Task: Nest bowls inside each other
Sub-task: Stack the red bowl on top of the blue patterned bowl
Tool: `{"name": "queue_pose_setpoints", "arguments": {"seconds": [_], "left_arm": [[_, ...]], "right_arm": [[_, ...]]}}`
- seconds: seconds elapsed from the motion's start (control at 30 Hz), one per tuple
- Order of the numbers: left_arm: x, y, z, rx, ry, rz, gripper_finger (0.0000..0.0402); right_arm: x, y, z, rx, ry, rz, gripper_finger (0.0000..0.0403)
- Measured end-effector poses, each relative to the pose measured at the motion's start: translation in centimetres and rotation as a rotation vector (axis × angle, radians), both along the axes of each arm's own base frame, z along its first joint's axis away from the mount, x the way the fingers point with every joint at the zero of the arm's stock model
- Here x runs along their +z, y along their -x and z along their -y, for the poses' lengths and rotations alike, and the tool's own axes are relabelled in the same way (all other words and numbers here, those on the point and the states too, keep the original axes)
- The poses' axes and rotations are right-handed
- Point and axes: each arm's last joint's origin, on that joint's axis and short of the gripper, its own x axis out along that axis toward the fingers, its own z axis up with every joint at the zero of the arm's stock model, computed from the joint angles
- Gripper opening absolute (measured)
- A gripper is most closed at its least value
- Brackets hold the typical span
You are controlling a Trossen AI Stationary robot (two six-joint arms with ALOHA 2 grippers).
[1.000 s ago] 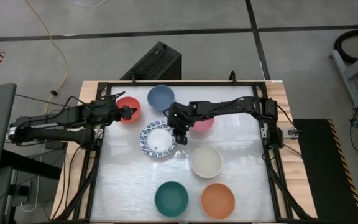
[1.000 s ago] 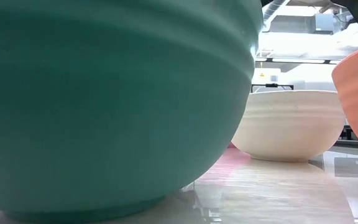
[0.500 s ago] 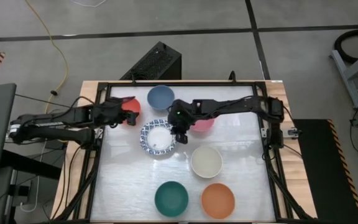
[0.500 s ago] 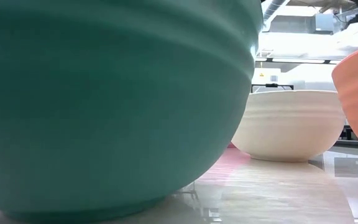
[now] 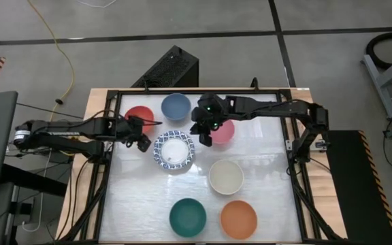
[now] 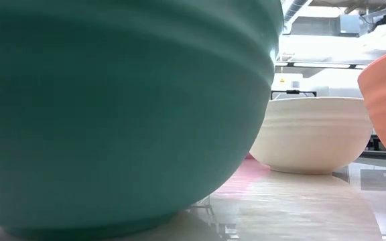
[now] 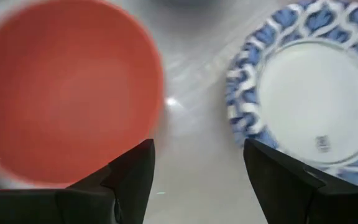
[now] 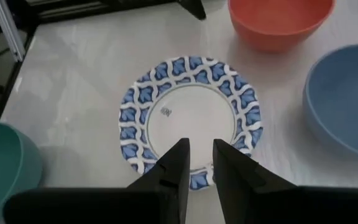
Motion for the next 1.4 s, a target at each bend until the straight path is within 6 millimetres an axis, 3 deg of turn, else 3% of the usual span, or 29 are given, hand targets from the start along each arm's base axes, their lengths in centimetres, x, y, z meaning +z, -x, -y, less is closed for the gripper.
{"name": "queue_pose_setpoints", "arguments": {"seconds": [0.13, 0.27, 0.73, 0.97, 1.13, 1.4], "left_arm": [[1.4, 0.0, 0.3, -0.073, -0.129, -0.049, 0.0236], [1.3, -0.1, 0.3, -0.115, -0.156, -0.093, 0.0236], [-2.8, -2.3, -0.1, -0.206, -0.104, -0.354, 0.0236], [-5.5, -1.8, 0.0, -0.162, -0.053, -0.445, 0.0229], [-5.7, -1.6, 0.0, -0.136, -0.043, -0.449, 0.0169], [-5.6, -1.6, -0.2, -0.117, -0.074, -0.446, 0.0013]], "right_arm": [[-0.4, -0.1, -0.3, 0.005, -0.004, -0.028, 0.0092], [-1.1, -0.3, -0.7, 0.018, -0.009, -0.056, 0.0092], [-1.9, -0.2, -0.9, 0.013, -0.032, -0.089, 0.0092], [-2.0, -0.3, -1.3, 0.020, -0.037, -0.091, 0.0092], [-2.0, -0.3, -1.7, 0.030, -0.036, -0.091, 0.0092], [-2.0, -0.4, -2.3, 0.029, -0.053, -0.096, 0.0092]]}}
